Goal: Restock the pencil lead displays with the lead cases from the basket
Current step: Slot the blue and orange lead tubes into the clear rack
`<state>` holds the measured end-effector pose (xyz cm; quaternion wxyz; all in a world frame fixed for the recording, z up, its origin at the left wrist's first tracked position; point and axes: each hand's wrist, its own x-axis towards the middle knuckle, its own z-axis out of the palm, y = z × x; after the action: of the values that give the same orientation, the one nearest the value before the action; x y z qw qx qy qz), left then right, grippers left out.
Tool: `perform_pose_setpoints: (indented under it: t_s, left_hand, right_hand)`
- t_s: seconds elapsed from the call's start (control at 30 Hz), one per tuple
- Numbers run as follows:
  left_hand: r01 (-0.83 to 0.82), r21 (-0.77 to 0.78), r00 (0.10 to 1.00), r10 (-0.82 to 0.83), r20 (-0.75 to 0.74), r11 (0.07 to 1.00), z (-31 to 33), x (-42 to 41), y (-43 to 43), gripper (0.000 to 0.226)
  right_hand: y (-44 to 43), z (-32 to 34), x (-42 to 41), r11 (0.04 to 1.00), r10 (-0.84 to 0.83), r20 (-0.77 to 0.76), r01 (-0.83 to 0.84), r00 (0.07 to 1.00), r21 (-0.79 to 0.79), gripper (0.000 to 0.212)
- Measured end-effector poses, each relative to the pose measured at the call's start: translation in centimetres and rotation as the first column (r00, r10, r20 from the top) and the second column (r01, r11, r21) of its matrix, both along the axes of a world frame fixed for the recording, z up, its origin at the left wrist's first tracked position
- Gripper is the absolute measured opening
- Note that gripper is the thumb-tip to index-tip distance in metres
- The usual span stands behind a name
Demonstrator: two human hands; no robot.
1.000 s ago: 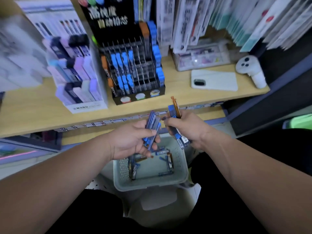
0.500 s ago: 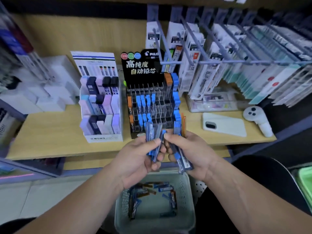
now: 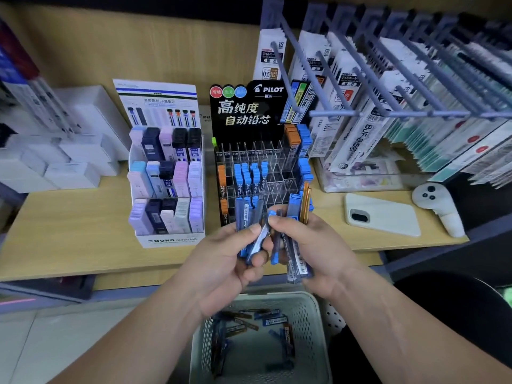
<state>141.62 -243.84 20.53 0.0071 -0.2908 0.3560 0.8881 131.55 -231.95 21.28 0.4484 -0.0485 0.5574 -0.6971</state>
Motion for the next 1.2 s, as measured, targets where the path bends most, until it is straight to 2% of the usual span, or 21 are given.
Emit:
perform_pose_setpoints:
  t_s: [0.1, 0.2, 0.27, 0.37, 0.43, 0.57, 0.77, 0.87, 0.9, 1.0, 1.1, 1.2]
  left_hand:
    - [-0.015, 0.017, 1.0, 0.015, -0.021, 1.0, 0.0, -0.1, 0.0, 0.015]
    - [-0.021, 0.005, 0.999, 0.021, -0.028, 1.0, -0.1, -0.2, 0.2, 0.012]
    - [-0.017, -0.046, 0.999, 0.015, -0.03, 0.999, -0.2, -0.3, 0.4, 0.01]
    - [-0.012, -0.141, 0.999, 0.007, -0.034, 0.99, -0.6, -0.5, 0.5, 0.02]
    - [-0.02, -0.171, 0.999, 0.013, -0.044, 0.985, -0.7, -0.6, 0.6, 0.025]
    - [-0.041, -0.183, 0.998, 0.032, -0.052, 0.982, -0.6, -0.6, 0.7, 0.007]
    - [-0.119, -0.205, 0.993, 0.112, -0.041, 0.972, -0.7, -0.7, 0.8, 0.021]
    - [-0.158, -0.255, 0.987, 0.153, -0.039, 0.954, -0.7, -0.7, 0.8, 0.03]
    - [-0.179, -0.266, 0.984, 0.174, -0.042, 0.947, -0.6, -0.7, 0.6, 0.028]
    - [-0.224, -0.36, 0.975, 0.213, -0.071, 0.906, -0.7, -0.8, 0.2, 0.033]
    - [-0.203, -0.498, 0.979, 0.194, -0.07, 0.843, -0.9, -0.8, 0.5, 0.034]
    - [-0.176, -0.569, 0.983, 0.174, -0.059, 0.803, -0.9, -0.8, 0.7, 0.033]
  right_hand:
    - [-0.2, 0.1, -0.1, 0.999, 0.007, -0.004, -0.007, 1.0, -0.033, 0.013]
    - [-0.2, -0.2, -0.4, 0.999, 0.018, -0.002, -0.018, 1.0, -0.04, 0.022]
    - [-0.1, -0.4, -0.5, 0.999, 0.021, -0.01, -0.021, 1.0, -0.035, 0.02]
    - [0.0, -0.2, -0.4, 1.0, 0.0, -0.03, 0.0, 1.0, -0.021, 0.008]
    - [0.1, 0.0, -0.4, 0.999, -0.041, -0.023, 0.04, 0.999, -0.008, 0.013]
    - [0.0, 0.3, -0.7, 0.996, -0.091, 0.054, 0.091, 0.994, 0.007, 0.007]
    - [-0.7, 0.1, -1.0, 0.992, -0.118, 0.084, 0.114, 0.989, 0.056, 0.014]
    - [-0.9, -0.2, -1.0, 0.991, -0.11, 0.085, 0.102, 0.99, 0.084, 0.007]
    - [-0.9, -0.2, -0.9, 0.993, -0.094, 0.078, 0.088, 0.993, 0.085, 0.002]
    - [-0.7, -0.1, -0.9, 0.996, -0.047, 0.019, 0.046, 0.999, 0.082, 0.007]
    - [-0.9, -0.2, -1.1, 0.984, -0.017, -0.106, 0.035, 0.994, 0.172, 0.011]
    - [-0.9, -0.1, -1.5, 0.969, -0.001, -0.214, 0.054, 0.977, 0.242, 0.014]
